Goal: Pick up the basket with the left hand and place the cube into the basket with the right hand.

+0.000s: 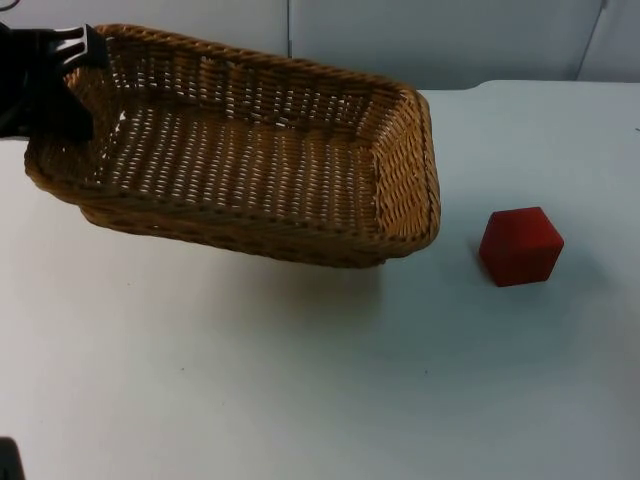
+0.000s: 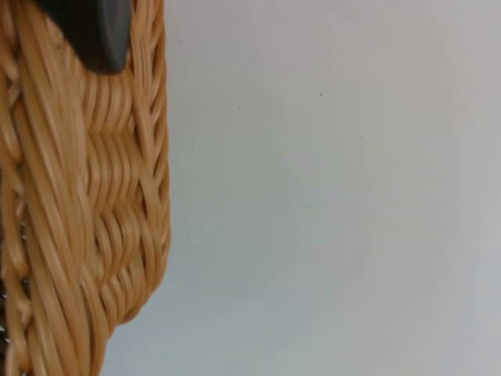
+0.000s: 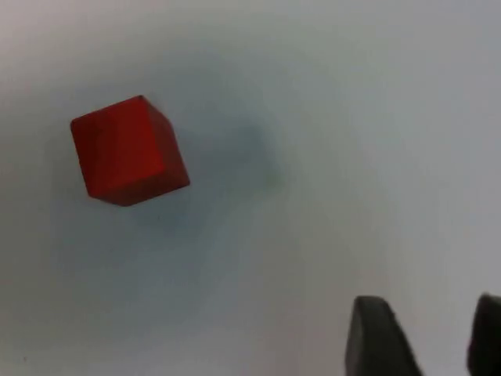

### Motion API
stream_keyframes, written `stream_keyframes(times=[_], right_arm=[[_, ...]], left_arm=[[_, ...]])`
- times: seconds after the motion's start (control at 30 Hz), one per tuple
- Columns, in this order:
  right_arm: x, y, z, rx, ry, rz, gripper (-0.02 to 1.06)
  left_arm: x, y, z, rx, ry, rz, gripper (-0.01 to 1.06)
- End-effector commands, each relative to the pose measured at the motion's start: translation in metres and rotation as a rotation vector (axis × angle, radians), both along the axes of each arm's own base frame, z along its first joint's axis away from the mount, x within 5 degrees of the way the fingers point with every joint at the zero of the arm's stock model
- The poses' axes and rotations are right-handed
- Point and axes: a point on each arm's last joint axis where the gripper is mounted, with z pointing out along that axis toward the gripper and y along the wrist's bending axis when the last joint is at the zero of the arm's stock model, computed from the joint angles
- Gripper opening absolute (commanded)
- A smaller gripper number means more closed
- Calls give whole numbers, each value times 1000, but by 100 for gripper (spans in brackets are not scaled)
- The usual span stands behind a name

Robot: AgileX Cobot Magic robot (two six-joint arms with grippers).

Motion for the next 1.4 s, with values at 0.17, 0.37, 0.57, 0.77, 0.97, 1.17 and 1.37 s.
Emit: stream_keyframes(times=[0.17,0.37,0.57,0.77,0.97,1.17,1.37], right_arm=[[47,5,-18,72,135,122,101],[77,32,-26,59,171,248,105],[108,68,-30,35,137,319,105],[126,86,-50,-20,186,352,105],[138,99,-76,-38,201,368,105],[142,110,-102,-48,226,388,105],[145,114,-126,-53,249,387,105]], left_arm=[[-1,-1,5,-29,-4,15,0],[-1,-1,5,-29,-5,16,0],[-1,-1,5,-29,-5,16,0],[-1,-1,5,-29,-5,16,0],[-1,-1,5,-29,-5,16,0],[-1,-1,5,-29,-5,16,0],[-1,-1,5,-29,-5,16,0]])
